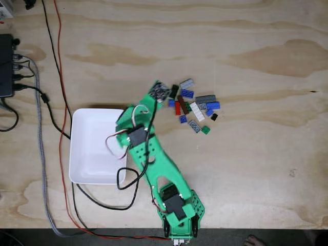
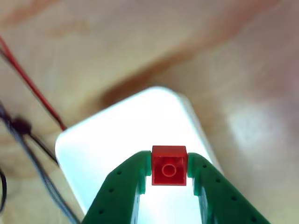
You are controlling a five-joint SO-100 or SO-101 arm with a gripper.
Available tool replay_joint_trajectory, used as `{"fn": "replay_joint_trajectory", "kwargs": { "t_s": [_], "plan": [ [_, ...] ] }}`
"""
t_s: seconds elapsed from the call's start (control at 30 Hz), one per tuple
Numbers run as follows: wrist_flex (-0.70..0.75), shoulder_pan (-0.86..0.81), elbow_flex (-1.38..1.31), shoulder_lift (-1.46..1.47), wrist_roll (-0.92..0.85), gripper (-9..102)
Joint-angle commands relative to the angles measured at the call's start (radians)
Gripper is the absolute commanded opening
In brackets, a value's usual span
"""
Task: Put all lego bricks in the bin.
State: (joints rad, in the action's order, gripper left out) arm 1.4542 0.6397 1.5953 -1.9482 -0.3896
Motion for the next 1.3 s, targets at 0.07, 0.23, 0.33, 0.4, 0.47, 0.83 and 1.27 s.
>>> {"fn": "replay_joint_trajectory", "kwargs": {
  "t_s": [0.07,0.23,0.33,0.4,0.47,0.83,1.27],
  "plan": [
    [-0.038,0.242,-0.035,0.098,0.058,0],
    [-0.112,0.212,0.043,0.153,0.063,45],
    [-0.100,0.109,-0.031,0.104,0.095,41],
    [-0.081,-0.038,-0.077,0.060,0.075,36],
    [-0.083,-0.252,-0.071,0.051,-0.028,34],
    [-0.399,-0.675,0.245,0.348,-0.502,35],
    [-0.387,-0.565,0.150,0.434,-0.762,23]
  ]
}}
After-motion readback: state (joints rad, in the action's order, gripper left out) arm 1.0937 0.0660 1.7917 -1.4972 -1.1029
